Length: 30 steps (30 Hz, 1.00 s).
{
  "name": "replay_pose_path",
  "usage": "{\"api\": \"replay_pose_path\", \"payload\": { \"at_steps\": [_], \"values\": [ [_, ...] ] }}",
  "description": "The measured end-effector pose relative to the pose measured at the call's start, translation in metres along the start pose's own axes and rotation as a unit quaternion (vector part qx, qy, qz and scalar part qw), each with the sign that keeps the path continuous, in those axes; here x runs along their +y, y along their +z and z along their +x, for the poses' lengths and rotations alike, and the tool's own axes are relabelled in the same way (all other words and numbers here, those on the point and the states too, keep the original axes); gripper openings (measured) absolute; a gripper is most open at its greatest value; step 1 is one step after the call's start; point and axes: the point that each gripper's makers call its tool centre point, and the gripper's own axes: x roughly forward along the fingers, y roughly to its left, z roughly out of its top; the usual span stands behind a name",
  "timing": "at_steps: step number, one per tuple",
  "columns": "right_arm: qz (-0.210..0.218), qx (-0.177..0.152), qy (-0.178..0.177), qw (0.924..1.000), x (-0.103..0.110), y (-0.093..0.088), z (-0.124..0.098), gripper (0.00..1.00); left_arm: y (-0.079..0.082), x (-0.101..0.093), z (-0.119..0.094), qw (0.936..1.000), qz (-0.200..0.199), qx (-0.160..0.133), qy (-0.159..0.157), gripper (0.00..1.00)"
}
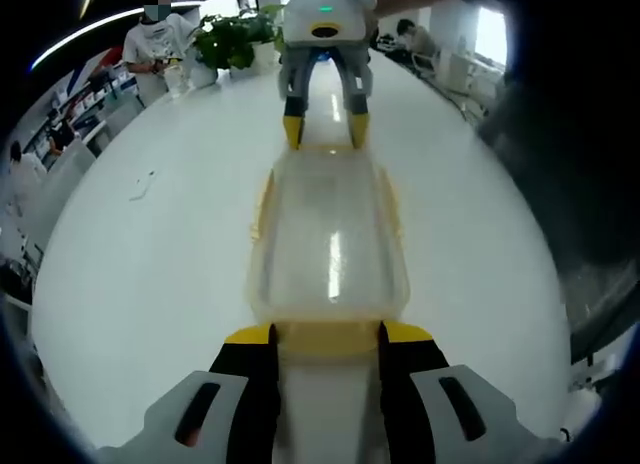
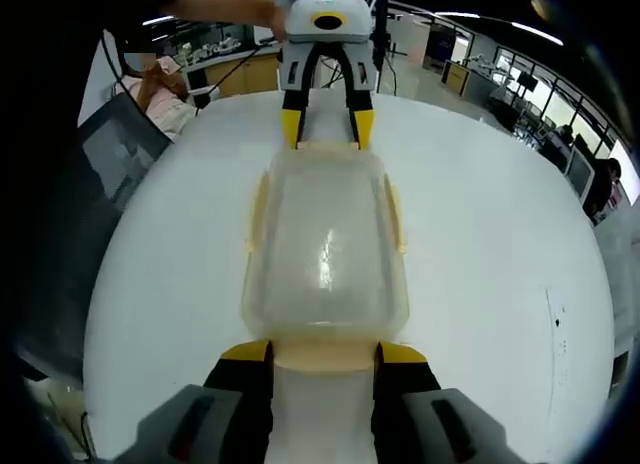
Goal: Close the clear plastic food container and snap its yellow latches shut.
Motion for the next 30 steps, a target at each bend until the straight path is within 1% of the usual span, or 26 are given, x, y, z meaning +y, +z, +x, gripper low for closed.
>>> {"api": "replay_pose_path", "payload": {
  "at_steps": [3,4,6,7,9,14,16,21,27,30],
  "values": [
    [-0.012,-0.001,-0.009,0.9999,0.000,0.005,-0.017,0.36,0.014,-0.001,-0.010,0.9999,-0.004,0.003,0.010,0.35],
    [-0.014,-0.002,-0.010,0.9998,0.001,0.007,-0.022,0.36,0.016,-0.002,-0.012,0.9999,-0.005,0.004,0.012,0.35],
    [-0.023,-0.005,-0.012,0.9996,0.002,0.011,-0.036,0.36,0.025,-0.005,-0.019,0.9998,-0.007,0.004,0.020,0.35],
    [-0.025,-0.006,-0.013,0.9996,0.002,0.012,-0.039,0.36,0.029,-0.007,-0.023,0.9997,-0.008,0.003,0.024,0.35],
    [-0.034,-0.009,-0.014,0.9993,0.005,0.018,-0.055,0.36,0.038,-0.009,-0.033,0.9995,-0.011,0.000,0.031,0.35],
    [-0.049,-0.008,-0.023,0.9985,0.010,0.027,-0.079,0.36,0.059,-0.016,-0.050,0.9990,-0.014,0.003,0.041,0.35],
    [-0.049,-0.011,-0.029,0.9983,0.010,0.029,-0.086,0.36,0.066,-0.016,-0.055,0.9986,-0.010,0.007,0.051,0.35],
    [-0.054,-0.006,-0.041,0.9977,0.011,0.026,-0.093,0.36,0.077,-0.018,-0.057,0.9982,-0.002,0.010,0.060,0.35],
    [-0.052,-0.009,-0.042,0.9977,0.011,0.021,-0.098,0.36,0.080,-0.018,-0.052,0.9982,0.001,0.011,0.058,0.35],
    [-0.051,-0.010,-0.042,0.9978,0.009,0.015,-0.099,0.36,0.085,-0.017,-0.049,0.9984,-0.003,0.008,0.057,0.35]
  ]
}}
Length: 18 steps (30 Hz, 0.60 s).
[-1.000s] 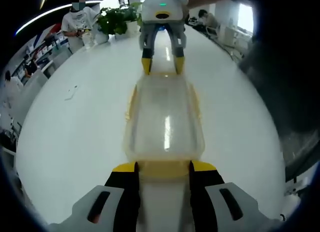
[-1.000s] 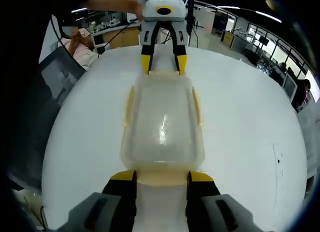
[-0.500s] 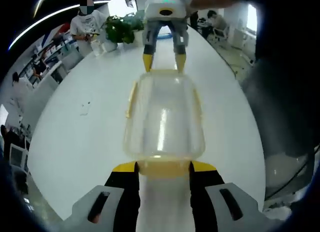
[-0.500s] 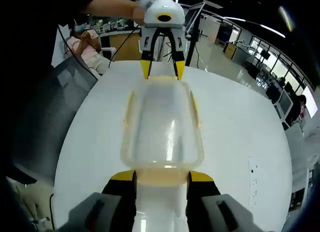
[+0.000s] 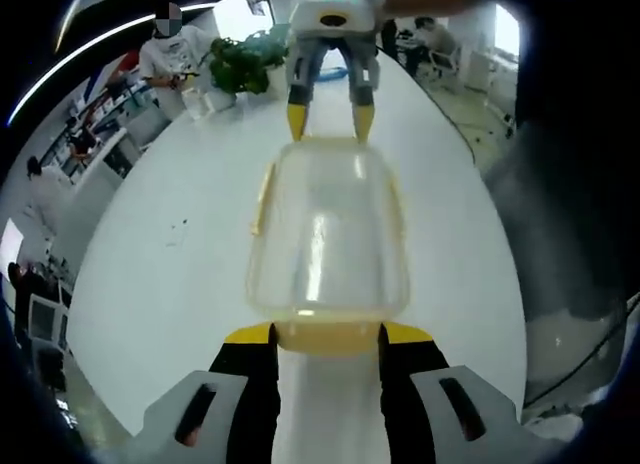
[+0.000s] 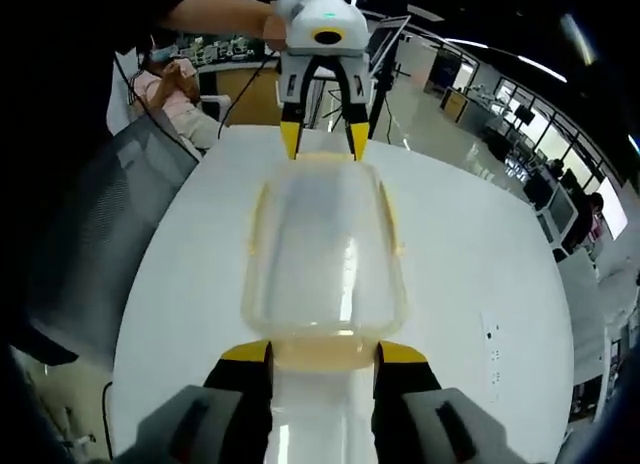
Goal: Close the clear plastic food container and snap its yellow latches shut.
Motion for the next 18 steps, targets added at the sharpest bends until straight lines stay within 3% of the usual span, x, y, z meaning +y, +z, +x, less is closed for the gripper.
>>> {"api": "replay_pose_path", "payload": {
  "at_steps": [8,18],
  "values": [
    [0.014,-0.005,0.006,0.9999,-0.001,-0.015,-0.005,0.36,0.013,0.002,0.009,1.0000,0.002,-0.001,0.001,0.35],
    [0.018,0.003,0.006,0.9998,0.007,-0.048,-0.020,0.36,0.036,-0.004,0.035,1.0000,0.000,-0.004,-0.007,0.35]
  ]
}}
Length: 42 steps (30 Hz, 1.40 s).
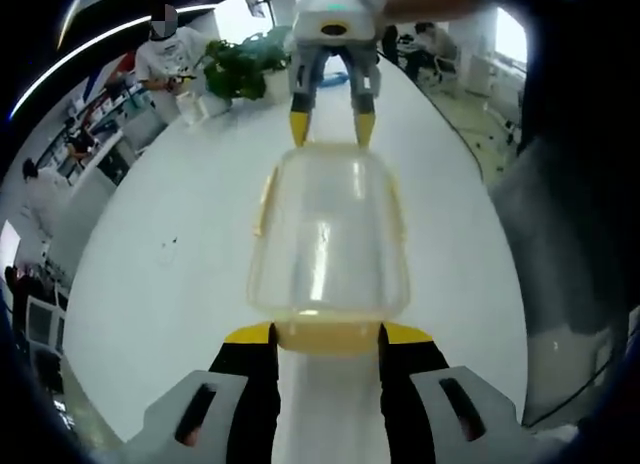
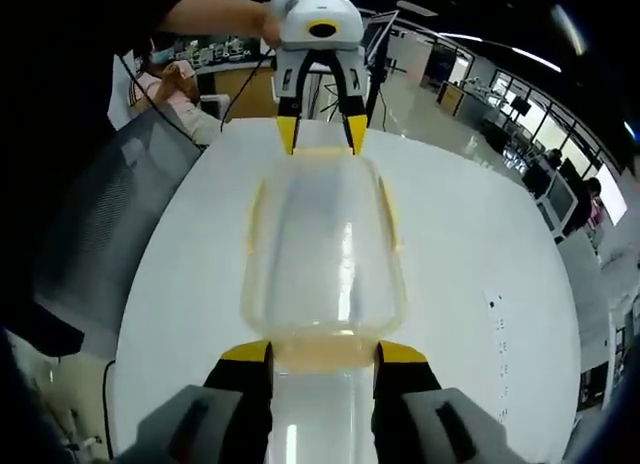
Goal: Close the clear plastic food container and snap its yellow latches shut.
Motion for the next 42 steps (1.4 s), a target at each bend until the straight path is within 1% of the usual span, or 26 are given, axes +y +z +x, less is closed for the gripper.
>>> {"api": "replay_pose_path", "payload": {
  "at_steps": [4,7,10,12,14,17,22,28,33,35,42],
  "values": [
    [0.000,0.004,0.002,1.0000,0.003,-0.013,-0.005,0.36,0.010,-0.003,0.010,1.0000,-0.002,0.000,-0.002,0.35],
    [-0.001,0.003,0.000,1.0000,0.003,-0.020,-0.010,0.36,0.016,-0.004,0.015,1.0000,-0.001,0.001,0.000,0.35],
    [0.000,0.003,-0.002,1.0000,0.003,-0.030,-0.013,0.36,0.025,-0.005,0.019,1.0000,0.005,-0.002,0.005,0.35],
    [0.001,0.002,0.000,1.0000,0.004,-0.036,-0.018,0.36,0.030,-0.006,0.024,1.0000,-0.001,0.000,0.002,0.35],
    [0.002,0.000,-0.002,1.0000,0.005,-0.042,-0.023,0.36,0.037,-0.006,0.029,1.0000,0.002,0.001,0.006,0.35],
    [0.001,0.003,-0.003,1.0000,0.004,-0.054,-0.030,0.36,0.049,-0.008,0.036,1.0000,-0.001,-0.003,0.008,0.35],
    [-0.003,0.009,0.000,1.0000,0.006,-0.069,-0.040,0.36,0.062,-0.011,0.048,1.0000,-0.001,-0.001,0.007,0.35],
    [0.002,0.016,-0.004,0.9999,0.005,-0.088,-0.049,0.36,0.079,-0.009,0.062,0.9999,0.007,-0.002,0.011,0.35],
    [0.014,0.019,-0.003,0.9997,0.006,-0.105,-0.054,0.36,0.087,-0.007,0.079,0.9999,0.008,-0.004,0.007,0.35],
    [0.015,0.025,-0.004,0.9996,0.005,-0.112,-0.054,0.36,0.091,-0.008,0.084,0.9999,0.008,-0.010,0.006,0.35],
    [0.014,0.034,-0.003,0.9993,0.002,-0.131,-0.060,0.36,0.103,-0.006,0.100,0.9999,0.007,-0.014,0.005,0.35]
  ]
}}
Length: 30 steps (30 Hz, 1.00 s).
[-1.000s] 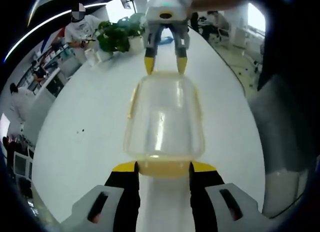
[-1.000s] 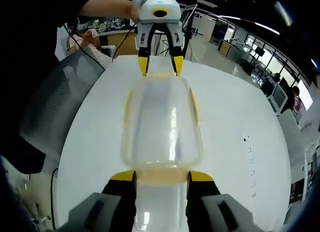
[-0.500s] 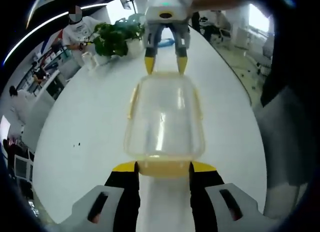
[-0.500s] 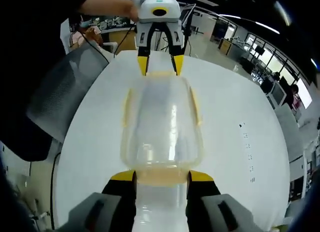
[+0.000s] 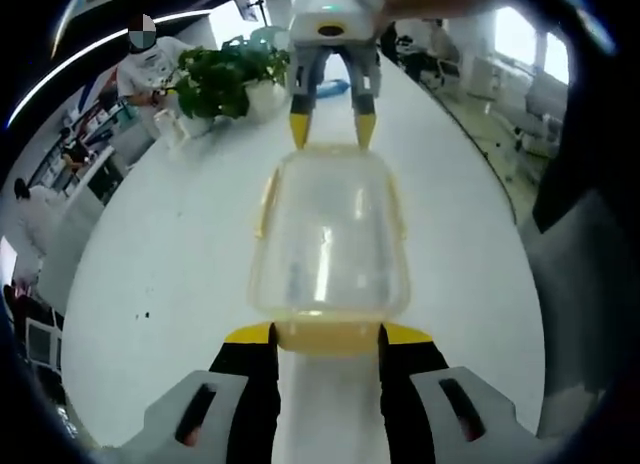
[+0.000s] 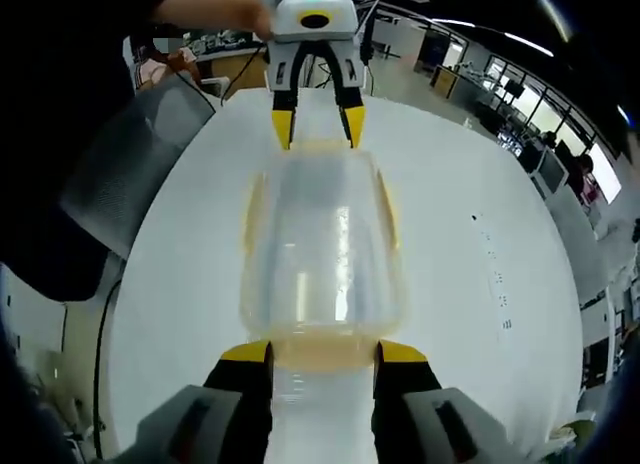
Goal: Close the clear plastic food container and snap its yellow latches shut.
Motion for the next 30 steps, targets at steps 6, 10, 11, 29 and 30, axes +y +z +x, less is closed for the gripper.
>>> {"api": "replay_pose_path", "payload": {
  "at_steps": [6,10,11,29,30],
  "values": [
    [0.001,0.013,0.002,0.9999,0.001,-0.014,-0.007,0.36,0.010,-0.002,0.012,1.0000,-0.004,-0.006,-0.003,0.35],
    [0.002,0.022,0.002,0.9998,0.001,-0.023,-0.011,0.36,0.017,-0.002,0.020,1.0000,-0.004,-0.008,-0.003,0.35],
    [0.003,0.026,0.003,0.9997,0.001,-0.026,-0.012,0.36,0.019,-0.003,0.022,0.9999,-0.003,-0.008,-0.005,0.35],
    [0.001,0.053,0.003,0.9986,0.003,-0.047,-0.002,0.36,0.018,-0.007,0.045,0.9998,-0.014,-0.002,-0.017,0.35],
    [0.000,0.055,0.002,0.9985,0.002,-0.048,-0.001,0.36,0.018,-0.008,0.045,0.9998,-0.013,-0.002,-0.017,0.35]
  ]
}}
